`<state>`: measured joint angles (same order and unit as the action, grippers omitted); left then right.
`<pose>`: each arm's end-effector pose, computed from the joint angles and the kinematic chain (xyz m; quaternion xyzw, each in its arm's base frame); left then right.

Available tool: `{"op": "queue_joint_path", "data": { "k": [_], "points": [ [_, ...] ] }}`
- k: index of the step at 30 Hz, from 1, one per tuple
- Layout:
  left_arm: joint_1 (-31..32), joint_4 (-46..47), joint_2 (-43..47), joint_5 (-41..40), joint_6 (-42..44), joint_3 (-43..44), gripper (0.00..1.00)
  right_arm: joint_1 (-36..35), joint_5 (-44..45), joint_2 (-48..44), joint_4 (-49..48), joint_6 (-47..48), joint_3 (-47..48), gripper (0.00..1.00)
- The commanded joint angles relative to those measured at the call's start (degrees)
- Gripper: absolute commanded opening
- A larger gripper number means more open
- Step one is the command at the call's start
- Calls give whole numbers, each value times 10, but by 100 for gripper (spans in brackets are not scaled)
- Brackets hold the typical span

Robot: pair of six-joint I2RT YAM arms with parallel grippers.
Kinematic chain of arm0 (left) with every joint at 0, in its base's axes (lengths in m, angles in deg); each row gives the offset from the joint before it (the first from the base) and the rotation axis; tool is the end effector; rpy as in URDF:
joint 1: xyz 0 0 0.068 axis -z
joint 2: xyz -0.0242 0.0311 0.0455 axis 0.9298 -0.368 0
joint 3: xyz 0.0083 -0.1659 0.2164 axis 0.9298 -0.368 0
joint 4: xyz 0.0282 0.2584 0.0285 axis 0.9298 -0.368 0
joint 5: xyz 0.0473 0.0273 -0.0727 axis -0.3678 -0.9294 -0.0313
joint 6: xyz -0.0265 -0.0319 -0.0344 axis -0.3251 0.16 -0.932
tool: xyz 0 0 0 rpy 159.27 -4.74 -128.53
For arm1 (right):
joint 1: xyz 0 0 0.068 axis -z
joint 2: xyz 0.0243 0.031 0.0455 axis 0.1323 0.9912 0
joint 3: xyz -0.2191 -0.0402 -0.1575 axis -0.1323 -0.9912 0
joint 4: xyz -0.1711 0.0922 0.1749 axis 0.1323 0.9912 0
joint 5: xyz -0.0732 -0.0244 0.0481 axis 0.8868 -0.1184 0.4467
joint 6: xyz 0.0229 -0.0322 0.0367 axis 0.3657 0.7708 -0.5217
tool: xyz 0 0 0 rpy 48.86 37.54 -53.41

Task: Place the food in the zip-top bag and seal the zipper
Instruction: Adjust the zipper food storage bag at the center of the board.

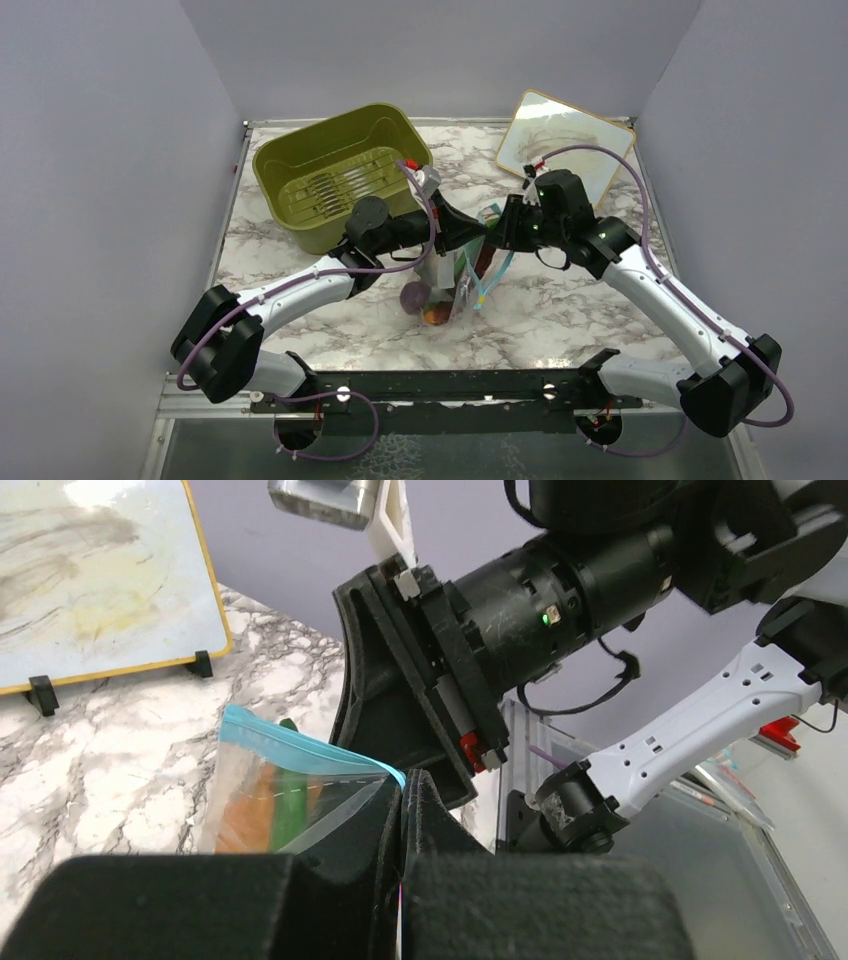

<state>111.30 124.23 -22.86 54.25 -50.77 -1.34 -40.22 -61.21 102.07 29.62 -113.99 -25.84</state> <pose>0.2116 -0.2228 0.3162 0.2741 0.5822 -0.5976 0.4783 0.2019 0.1343 0.3179 0.0086 0.9086 0.2807 0.3091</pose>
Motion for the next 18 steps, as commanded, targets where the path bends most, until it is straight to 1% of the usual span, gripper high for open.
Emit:
{"op": "queue_joint_path", "data": {
  "k": [1, 3, 5, 7, 13, 18],
  "points": [
    [3, 68, 13, -3, 7, 0, 0, -5, -3, 7, 115, 66, 106, 32],
    [3, 68, 16, -9, 9, -4, 0, -5, 10, 6, 182, 86, 149, 38],
    [3, 67, 16, -15, 10, -6, 0, -5, 15, -3, 221, 93, 167, 43],
    [3, 68, 16, -16, 15, -7, 0, -5, 20, -17, 243, 85, 169, 45],
    [3, 67, 10, -16, 21, -14, 0, -5, 31, -54, 257, 55, 168, 44],
    [3, 68, 3, -10, 22, -13, 0, -5, 58, -60, 254, 38, 205, 41]
  ]
}}
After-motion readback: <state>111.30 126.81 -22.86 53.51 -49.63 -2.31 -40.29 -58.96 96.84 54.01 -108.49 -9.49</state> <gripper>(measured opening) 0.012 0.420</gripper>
